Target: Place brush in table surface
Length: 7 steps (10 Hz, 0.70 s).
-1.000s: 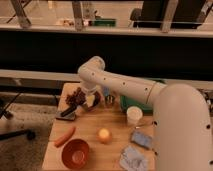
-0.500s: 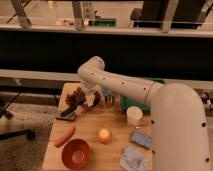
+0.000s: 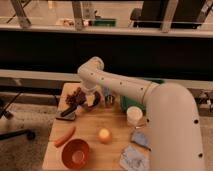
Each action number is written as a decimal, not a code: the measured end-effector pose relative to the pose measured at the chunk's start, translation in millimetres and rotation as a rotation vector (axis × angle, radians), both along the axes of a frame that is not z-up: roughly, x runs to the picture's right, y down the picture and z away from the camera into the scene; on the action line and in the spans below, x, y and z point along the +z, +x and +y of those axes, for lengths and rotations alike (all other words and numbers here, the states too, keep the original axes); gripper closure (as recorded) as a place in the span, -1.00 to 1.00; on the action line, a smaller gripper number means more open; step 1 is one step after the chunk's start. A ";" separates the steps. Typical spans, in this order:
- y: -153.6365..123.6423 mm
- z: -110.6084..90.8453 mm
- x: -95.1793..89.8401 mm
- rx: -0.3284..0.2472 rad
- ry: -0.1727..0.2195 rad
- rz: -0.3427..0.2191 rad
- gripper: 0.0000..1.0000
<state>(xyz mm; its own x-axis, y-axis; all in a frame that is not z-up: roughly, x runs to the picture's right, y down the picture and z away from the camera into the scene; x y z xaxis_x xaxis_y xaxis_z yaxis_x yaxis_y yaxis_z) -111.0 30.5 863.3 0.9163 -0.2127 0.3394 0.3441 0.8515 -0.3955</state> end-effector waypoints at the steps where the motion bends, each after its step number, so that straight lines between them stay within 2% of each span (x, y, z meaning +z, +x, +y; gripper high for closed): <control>1: -0.2 1.9 4.5 -0.003 -0.004 0.001 -0.60; 7: 2.5 8.7 20.0 -0.018 -0.020 0.013 -0.59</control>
